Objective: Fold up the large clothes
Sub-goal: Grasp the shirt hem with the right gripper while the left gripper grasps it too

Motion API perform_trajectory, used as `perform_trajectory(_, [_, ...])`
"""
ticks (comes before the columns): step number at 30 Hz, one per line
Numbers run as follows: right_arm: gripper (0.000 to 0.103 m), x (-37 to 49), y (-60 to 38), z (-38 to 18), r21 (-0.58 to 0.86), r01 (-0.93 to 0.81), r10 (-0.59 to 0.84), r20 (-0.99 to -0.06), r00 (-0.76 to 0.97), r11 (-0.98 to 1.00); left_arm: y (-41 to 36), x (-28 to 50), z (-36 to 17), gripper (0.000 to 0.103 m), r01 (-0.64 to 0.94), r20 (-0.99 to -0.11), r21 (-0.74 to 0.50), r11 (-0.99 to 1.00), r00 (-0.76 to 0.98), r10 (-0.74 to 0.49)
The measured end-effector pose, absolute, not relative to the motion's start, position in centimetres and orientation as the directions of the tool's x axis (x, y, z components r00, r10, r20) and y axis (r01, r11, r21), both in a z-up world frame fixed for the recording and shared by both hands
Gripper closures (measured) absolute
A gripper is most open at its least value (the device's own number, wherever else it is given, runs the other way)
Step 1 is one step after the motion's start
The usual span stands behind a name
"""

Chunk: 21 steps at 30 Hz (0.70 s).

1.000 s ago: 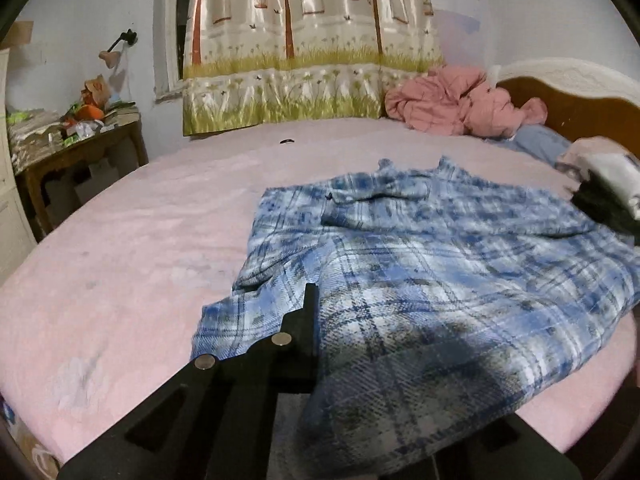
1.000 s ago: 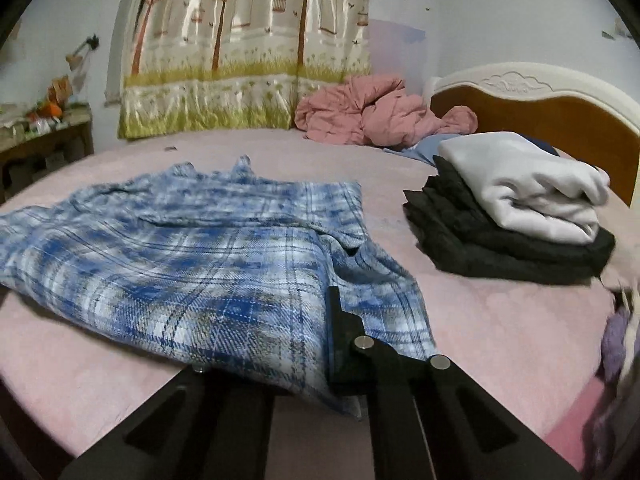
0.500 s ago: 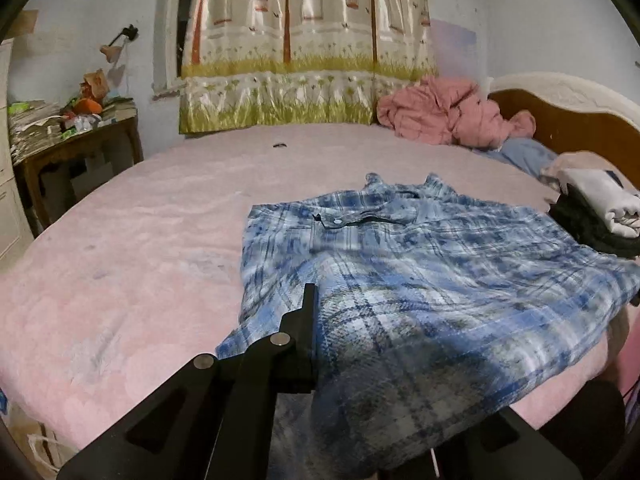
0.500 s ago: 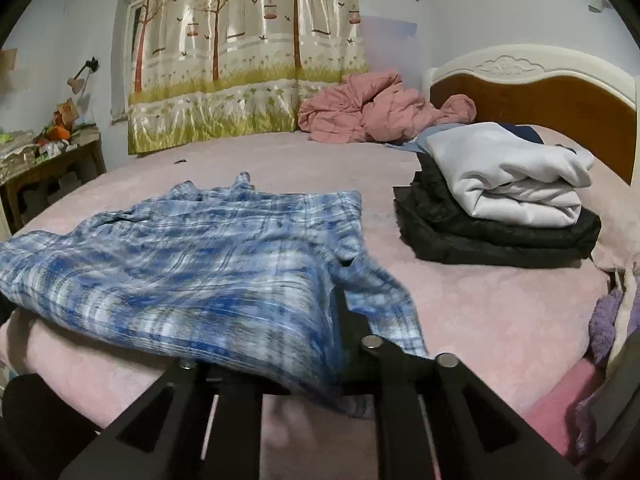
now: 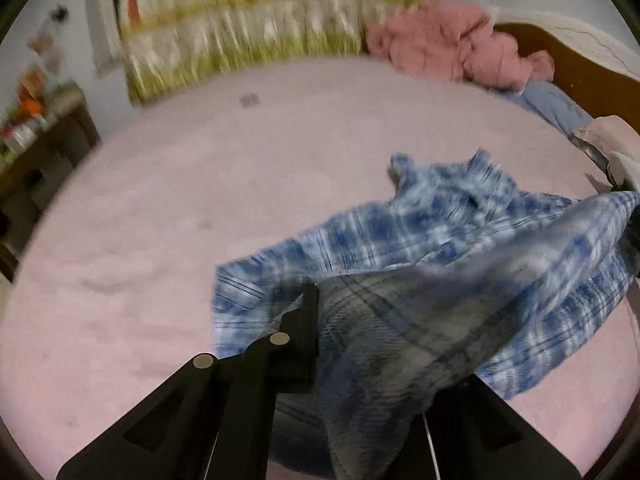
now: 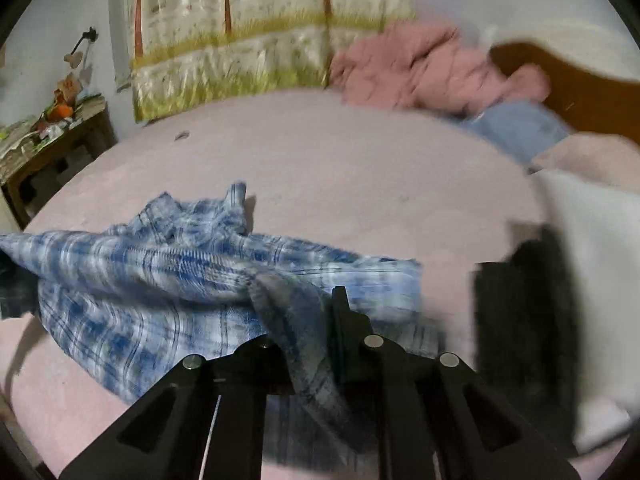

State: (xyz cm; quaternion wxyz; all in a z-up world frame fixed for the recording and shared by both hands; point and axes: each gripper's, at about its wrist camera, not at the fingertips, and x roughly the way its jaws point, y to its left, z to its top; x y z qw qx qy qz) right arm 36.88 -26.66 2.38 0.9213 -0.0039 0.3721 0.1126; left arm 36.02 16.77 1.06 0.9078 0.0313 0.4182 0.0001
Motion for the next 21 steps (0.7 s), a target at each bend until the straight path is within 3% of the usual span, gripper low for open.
perform_trajectory(6, [0.09,42.4,-26.3,-1.1,0.096,-0.235,0.222,-0.77,0.598,0.967,17.7,39.6,-2.3,0.096,0.016,-0.823,0.0,1.0,0.568,-0.01])
perform_trajectory(9, [0.09,43.1,-26.1,-1.8,0.089,-0.225,0.208,-0.781,0.589,0.97,18.3,39.5,-2.2,0.097,0.002,-0.809,-0.045,0.999,0.587,-0.038])
perform_trajectory(14, [0.091,38.0,-26.5,1.2,0.052,-0.233,0.204,-0.69,0.695,0.971,17.3,33.9,1.6,0.097,0.06,-0.731,0.012,0.998,0.682,-0.032])
perform_trajectory(21, [0.091,27.9,-26.8,6.5,-0.003,-0.264,0.211,-0.592,0.778,0.964,16.7,25.2,5.1,0.097,0.084,-0.694,0.054,0.995,0.72,-0.023])
